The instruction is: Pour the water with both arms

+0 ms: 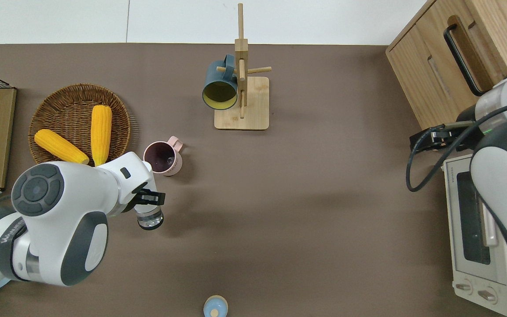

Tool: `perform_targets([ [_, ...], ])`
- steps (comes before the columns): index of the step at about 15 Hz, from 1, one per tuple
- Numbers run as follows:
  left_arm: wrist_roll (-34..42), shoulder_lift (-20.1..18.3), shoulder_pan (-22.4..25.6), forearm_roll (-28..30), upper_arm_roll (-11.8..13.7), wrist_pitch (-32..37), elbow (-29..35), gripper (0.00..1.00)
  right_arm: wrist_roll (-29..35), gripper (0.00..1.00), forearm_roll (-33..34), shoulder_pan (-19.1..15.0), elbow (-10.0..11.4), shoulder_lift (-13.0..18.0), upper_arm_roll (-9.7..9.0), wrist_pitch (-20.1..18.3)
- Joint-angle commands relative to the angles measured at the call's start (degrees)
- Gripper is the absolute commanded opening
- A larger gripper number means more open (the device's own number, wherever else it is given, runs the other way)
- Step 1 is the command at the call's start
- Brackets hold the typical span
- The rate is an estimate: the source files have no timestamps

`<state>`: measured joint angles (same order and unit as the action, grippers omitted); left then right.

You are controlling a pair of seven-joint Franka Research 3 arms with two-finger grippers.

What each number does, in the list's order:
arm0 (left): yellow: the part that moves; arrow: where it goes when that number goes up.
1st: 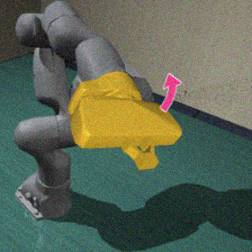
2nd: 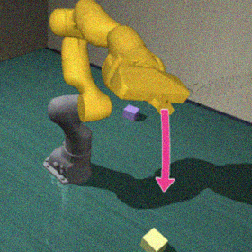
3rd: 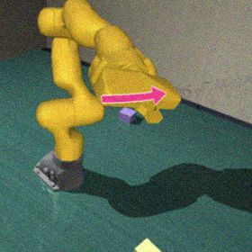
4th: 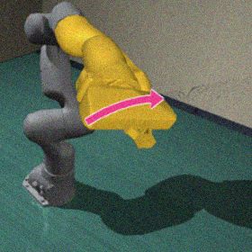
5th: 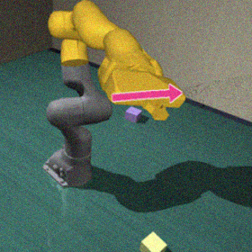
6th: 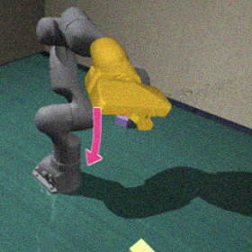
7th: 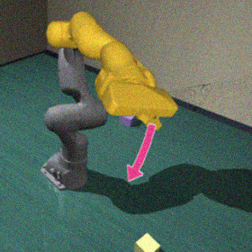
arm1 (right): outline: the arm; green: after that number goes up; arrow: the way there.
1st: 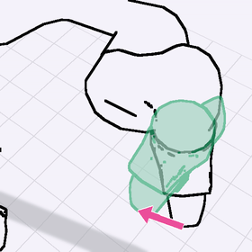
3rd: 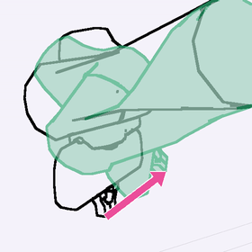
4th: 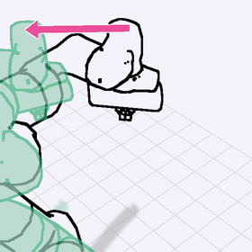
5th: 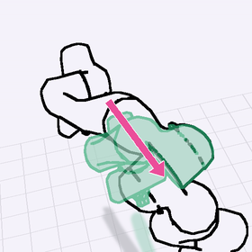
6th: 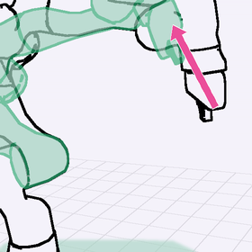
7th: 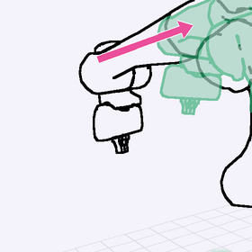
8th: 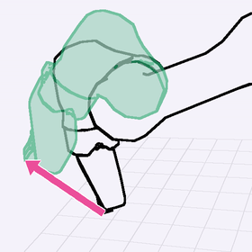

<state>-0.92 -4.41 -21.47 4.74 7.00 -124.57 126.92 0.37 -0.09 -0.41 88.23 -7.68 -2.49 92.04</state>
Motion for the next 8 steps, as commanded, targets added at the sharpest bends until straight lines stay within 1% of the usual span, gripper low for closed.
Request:
perform_targets([
  [1,-0.57,4.14,-0.59,0.88,0.47,5.3,-6.5,0.0,-1.25,0.983,-0.88,0.68,1.78,2.94,1.0,-3.0],
  [3,-0.57,4.93,-0.51,0.88,0.47,5.57,-7.03,0.0,-1.25,0.983,-0.53,0.68,1.16,2.76,0.91,-4.15],
  [6,-0.57,7.22,-0.51,0.88,0.47,7.4,-9.22,0.0,-1.16,0.983,-0.44,0.68,-0.25,2.41,0.91,-4.06],
  [8,-0.57,7.84,-0.51,0.88,0.47,8.72,-10.2,0.0,-0.99,0.983,-0.44,0.68,-1.56,2.41,0.91,-4.06],
])
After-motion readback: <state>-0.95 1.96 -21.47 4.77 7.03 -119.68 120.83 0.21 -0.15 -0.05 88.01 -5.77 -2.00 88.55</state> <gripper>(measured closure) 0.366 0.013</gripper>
